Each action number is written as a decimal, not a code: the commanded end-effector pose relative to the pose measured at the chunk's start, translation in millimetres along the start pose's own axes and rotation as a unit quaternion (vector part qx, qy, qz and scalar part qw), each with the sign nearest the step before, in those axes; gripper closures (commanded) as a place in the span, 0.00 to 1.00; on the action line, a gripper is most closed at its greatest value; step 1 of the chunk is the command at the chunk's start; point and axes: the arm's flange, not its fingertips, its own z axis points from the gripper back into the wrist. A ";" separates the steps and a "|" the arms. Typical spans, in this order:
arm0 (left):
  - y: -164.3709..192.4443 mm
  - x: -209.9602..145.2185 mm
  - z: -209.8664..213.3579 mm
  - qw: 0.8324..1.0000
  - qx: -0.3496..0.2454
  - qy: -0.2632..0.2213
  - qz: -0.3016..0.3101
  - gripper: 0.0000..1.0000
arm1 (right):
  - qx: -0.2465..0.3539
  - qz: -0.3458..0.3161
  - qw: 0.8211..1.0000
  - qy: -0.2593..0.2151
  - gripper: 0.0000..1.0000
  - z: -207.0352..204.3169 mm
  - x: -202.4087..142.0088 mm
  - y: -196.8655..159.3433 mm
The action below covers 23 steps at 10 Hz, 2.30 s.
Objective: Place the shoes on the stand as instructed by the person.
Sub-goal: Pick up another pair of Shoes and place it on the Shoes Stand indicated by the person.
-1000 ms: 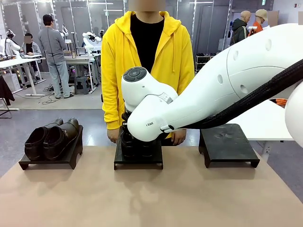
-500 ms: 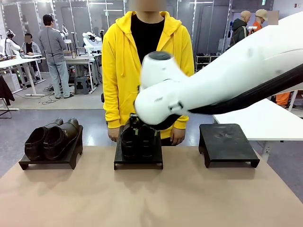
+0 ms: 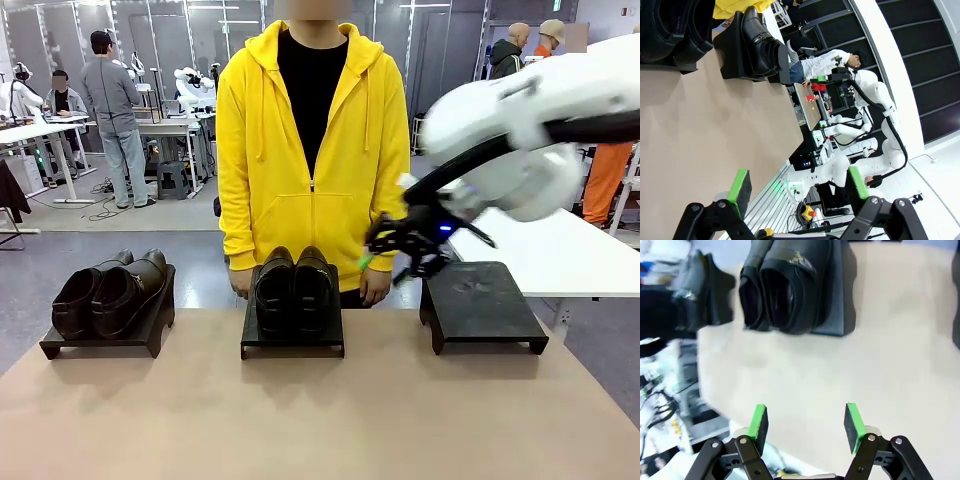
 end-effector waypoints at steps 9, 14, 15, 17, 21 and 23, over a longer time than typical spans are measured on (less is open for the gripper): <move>-2.1 -0.4 -1.9 1.000 0.001 -0.008 -0.011 0.04 | 0.065 -0.118 0.991 -0.026 0.23 87.4 -80.8 -136.6; -2.1 -0.4 -1.9 1.000 0.001 -0.008 -0.011 0.04 | 0.103 -0.114 0.988 -0.028 0.23 116.6 -89.4 -151.1; -2.1 -0.4 -1.9 1.000 0.001 -0.008 -0.011 0.04 | 0.146 -0.115 0.982 -0.031 0.23 139.7 -95.7 -174.2; -2.1 -0.4 -1.9 1.000 0.001 -0.008 -0.011 0.04 | 0.191 -0.134 0.972 -0.034 0.23 167.7 -110.9 -230.8; -2.1 -0.4 -1.9 1.000 0.001 -0.008 -0.011 0.04 | 0.311 -0.116 0.943 -0.020 0.23 194.1 -138.4 -313.0; -2.1 -0.4 -1.9 1.000 0.001 -0.008 -0.011 0.04 | 0.339 -0.124 0.932 -0.023 0.23 184.3 -143.1 -332.8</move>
